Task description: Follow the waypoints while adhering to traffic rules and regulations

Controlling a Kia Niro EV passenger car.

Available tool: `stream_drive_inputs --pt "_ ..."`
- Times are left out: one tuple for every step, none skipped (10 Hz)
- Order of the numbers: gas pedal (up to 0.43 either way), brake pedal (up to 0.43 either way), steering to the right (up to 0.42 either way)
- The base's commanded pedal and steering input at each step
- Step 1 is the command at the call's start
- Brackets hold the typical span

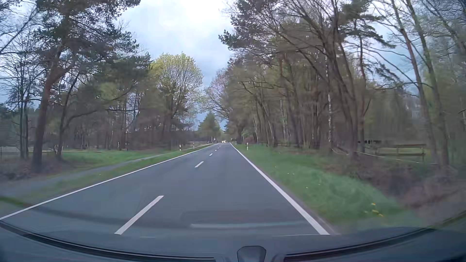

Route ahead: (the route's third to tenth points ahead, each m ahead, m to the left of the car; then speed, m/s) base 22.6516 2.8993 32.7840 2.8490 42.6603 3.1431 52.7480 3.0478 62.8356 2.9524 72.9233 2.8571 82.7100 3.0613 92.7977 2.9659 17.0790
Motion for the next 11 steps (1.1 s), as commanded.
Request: stream_drive_inputs --pt "0.079 0.000 -0.004" --pt "0.079 0.000 -0.005" --pt "0.079 0.000 -0.005" --pt "0.079 0.000 -0.006" --pt "0.079 0.000 -0.006" --pt "0.079 0.000 -0.006" --pt "0.079 0.000 -0.006" --pt "0.079 0.000 -0.005" --pt "0.087 0.000 -0.005" --pt "0.087 0.000 -0.005" --pt "0.087 0.000 -0.004"
